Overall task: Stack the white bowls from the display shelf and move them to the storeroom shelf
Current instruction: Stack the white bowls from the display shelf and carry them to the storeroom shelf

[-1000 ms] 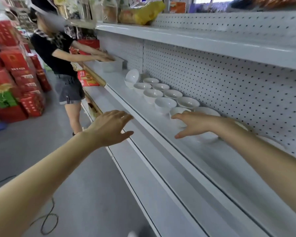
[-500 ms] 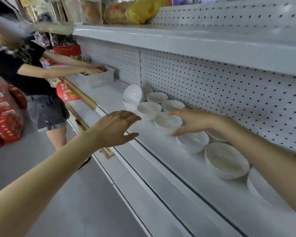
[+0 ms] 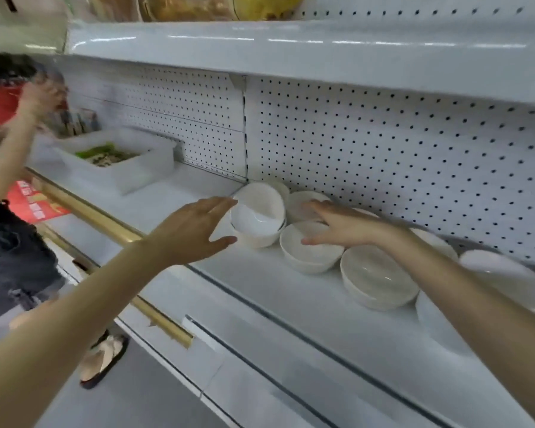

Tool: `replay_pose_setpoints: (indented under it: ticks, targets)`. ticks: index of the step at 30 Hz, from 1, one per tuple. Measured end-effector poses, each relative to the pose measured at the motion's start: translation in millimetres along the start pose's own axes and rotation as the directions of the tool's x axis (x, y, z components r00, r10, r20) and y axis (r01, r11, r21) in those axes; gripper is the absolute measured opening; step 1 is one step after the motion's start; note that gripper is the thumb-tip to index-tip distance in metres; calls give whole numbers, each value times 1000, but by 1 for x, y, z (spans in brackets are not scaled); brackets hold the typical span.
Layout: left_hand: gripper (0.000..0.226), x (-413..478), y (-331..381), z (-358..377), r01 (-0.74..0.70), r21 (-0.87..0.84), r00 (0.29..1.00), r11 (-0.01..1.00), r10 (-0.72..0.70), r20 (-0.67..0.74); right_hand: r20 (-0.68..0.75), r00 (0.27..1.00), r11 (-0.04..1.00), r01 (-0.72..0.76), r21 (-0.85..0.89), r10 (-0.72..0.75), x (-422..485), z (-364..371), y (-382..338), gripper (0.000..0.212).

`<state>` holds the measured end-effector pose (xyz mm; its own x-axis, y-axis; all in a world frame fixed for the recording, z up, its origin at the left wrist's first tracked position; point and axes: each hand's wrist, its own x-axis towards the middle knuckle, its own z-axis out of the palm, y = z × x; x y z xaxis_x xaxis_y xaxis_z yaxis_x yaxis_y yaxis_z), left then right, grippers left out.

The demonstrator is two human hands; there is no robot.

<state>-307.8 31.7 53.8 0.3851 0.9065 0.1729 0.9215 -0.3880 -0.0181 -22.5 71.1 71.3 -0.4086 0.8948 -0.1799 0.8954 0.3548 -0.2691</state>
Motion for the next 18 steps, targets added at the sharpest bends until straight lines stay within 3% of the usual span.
replay_pose_setpoints:
  ticks: [5, 10, 18]
  targets:
    - [92, 38, -50, 21, -47, -146, 998, 988, 54, 45, -63, 987, 967, -133, 217, 149, 40, 13, -18, 78]
    - [84, 64, -68, 46, 15, -429, 998, 903, 16, 68, -74, 964, 934, -225, 279, 255, 70, 28, -26, 73]
    - [74, 85, -70, 81, 77, -684, 990, 726, 22, 136, -49, 939, 879, -298, 373, 339, 89, 43, -29, 54]
